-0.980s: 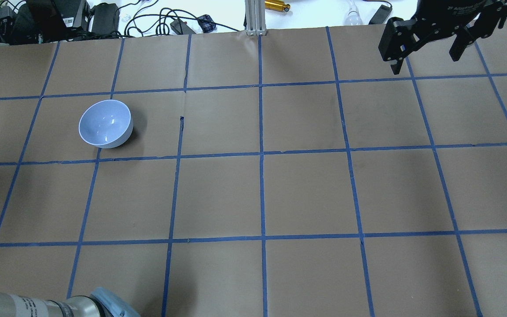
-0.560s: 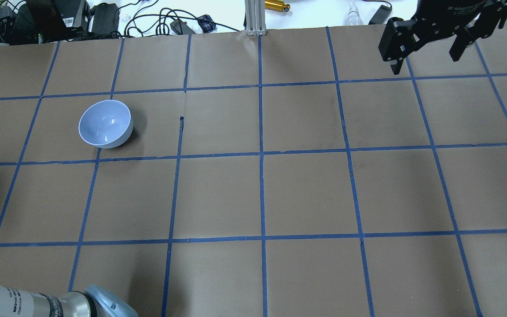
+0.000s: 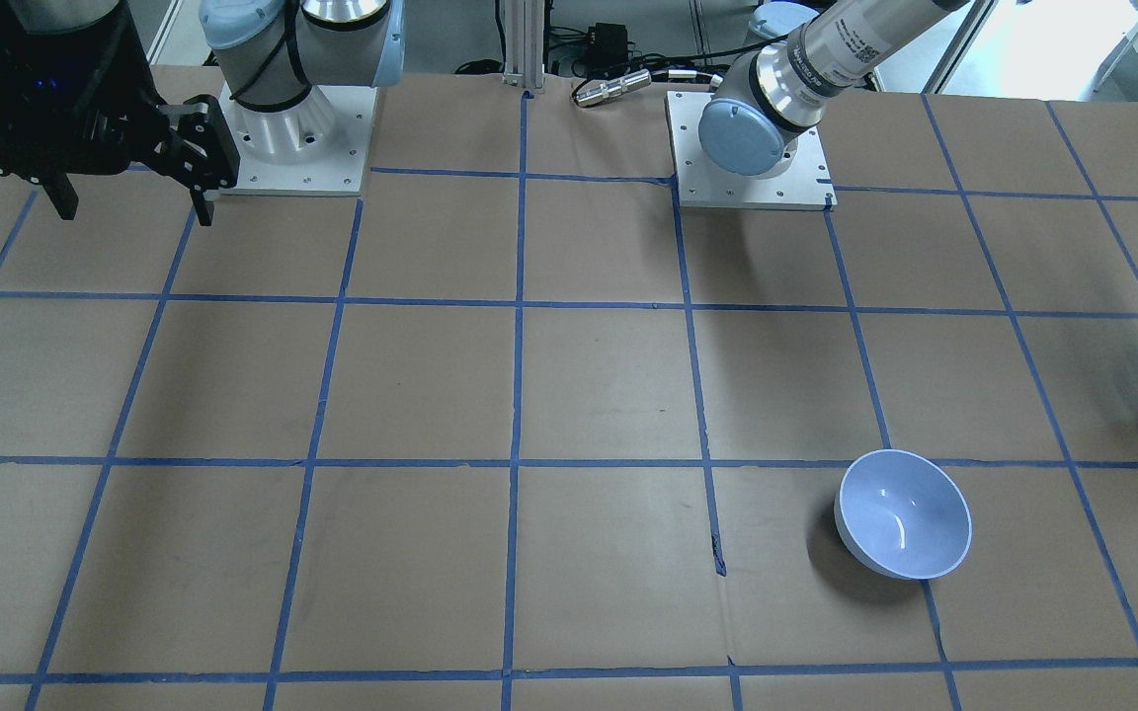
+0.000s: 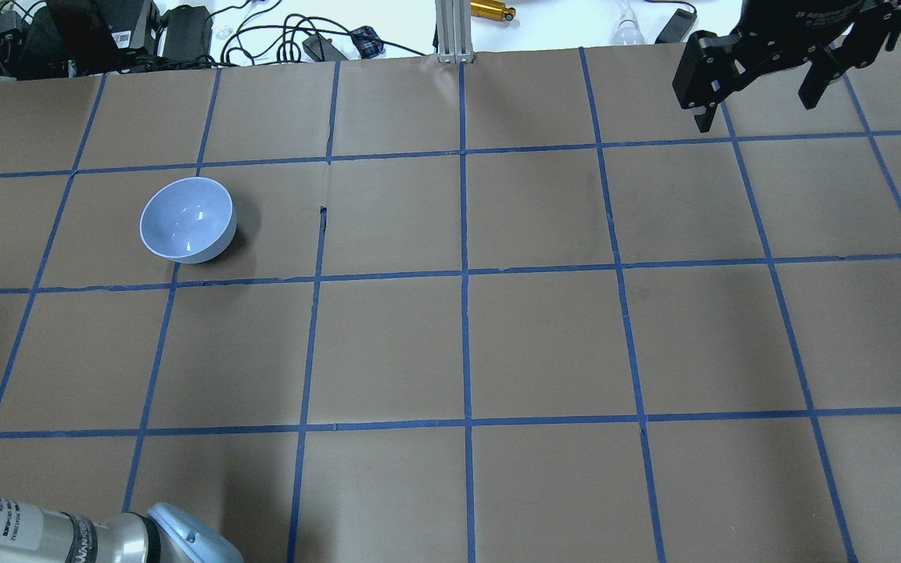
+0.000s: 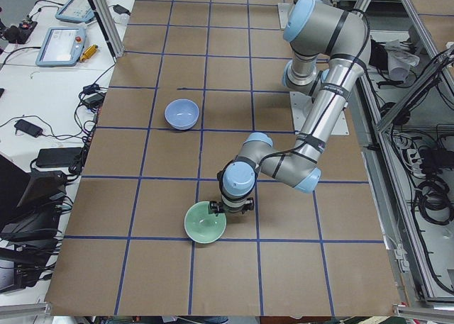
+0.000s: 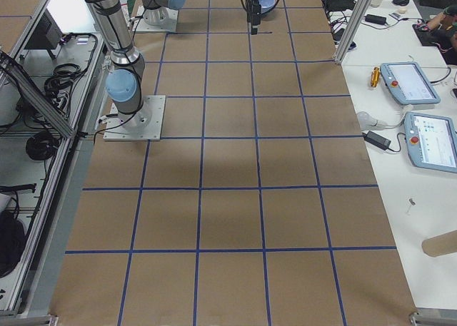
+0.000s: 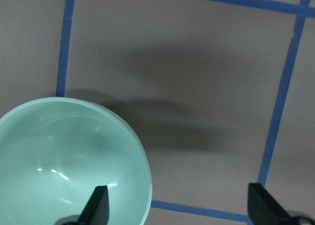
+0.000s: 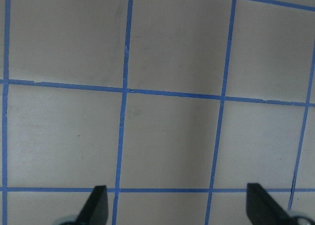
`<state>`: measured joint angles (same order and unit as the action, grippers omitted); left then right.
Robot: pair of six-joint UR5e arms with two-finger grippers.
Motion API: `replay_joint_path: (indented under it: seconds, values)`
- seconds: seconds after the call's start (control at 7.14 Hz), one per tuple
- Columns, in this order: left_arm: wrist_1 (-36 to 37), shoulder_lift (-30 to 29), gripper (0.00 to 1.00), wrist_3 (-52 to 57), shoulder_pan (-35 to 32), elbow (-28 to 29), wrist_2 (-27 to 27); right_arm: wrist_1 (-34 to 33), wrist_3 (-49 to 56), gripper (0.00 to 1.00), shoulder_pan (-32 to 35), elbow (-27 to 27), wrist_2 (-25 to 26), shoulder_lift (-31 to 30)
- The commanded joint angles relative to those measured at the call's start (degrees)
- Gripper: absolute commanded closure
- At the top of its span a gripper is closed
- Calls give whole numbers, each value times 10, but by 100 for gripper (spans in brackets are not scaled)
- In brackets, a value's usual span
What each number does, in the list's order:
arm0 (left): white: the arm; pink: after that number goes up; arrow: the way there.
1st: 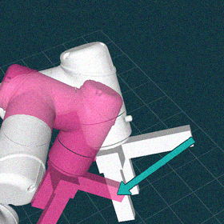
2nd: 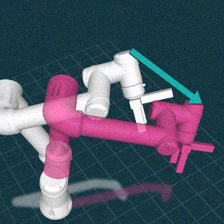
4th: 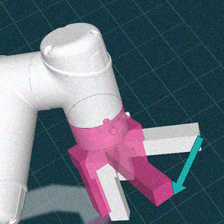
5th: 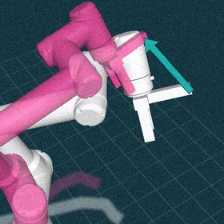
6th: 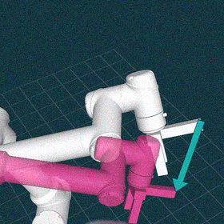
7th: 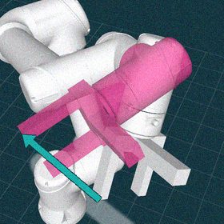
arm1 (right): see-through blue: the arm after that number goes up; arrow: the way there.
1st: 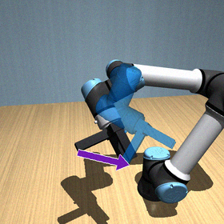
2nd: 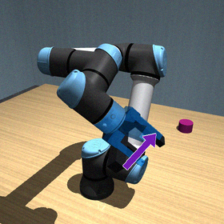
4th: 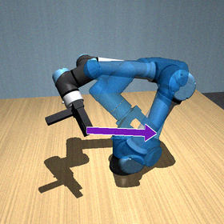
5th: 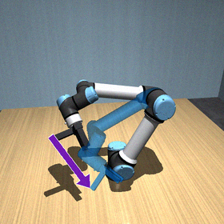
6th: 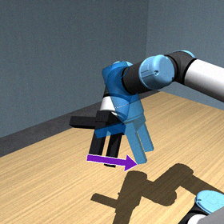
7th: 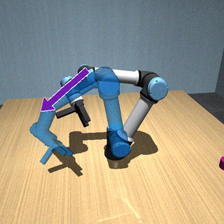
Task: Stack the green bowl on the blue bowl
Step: 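Grasp the rim of the pale green bowl with the left gripper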
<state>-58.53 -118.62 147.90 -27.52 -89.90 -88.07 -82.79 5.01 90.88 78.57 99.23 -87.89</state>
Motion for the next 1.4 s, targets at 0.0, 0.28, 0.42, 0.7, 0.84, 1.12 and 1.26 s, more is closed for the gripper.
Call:
replay_joint_path:
  seconds: [0.0, 0.28, 0.42, 0.7, 0.84, 1.12, 1.26]
  values:
    - [27, -28, 0, 20, 0, 5, 4, 0, 0, 0, 0, 0, 0, 0]
    - [27, -42, 0, 39, 0, 4, 4, 0, 0, 0, 0, 0, 0, 0]
    - [27, -50, 0, 53, 0, 4, 4, 0, 0, 0, 0, 0, 0, 0]
    - [39, -54, 0, 63, 0, 5, 3, 0, 0, 0, 0, 0, 0, 0]
    - [39, -55, 0, 64, 1, 5, 2, 0, 0, 0, 0, 0, 0, 0]
    - [39, -55, 3, 63, 0, 4, 2, 0, 0, 0, 0, 0, 0, 0]
    - [39, -54, 6, 65, 0, 5, 2, 0, 0, 0, 0, 0, 0, 0]
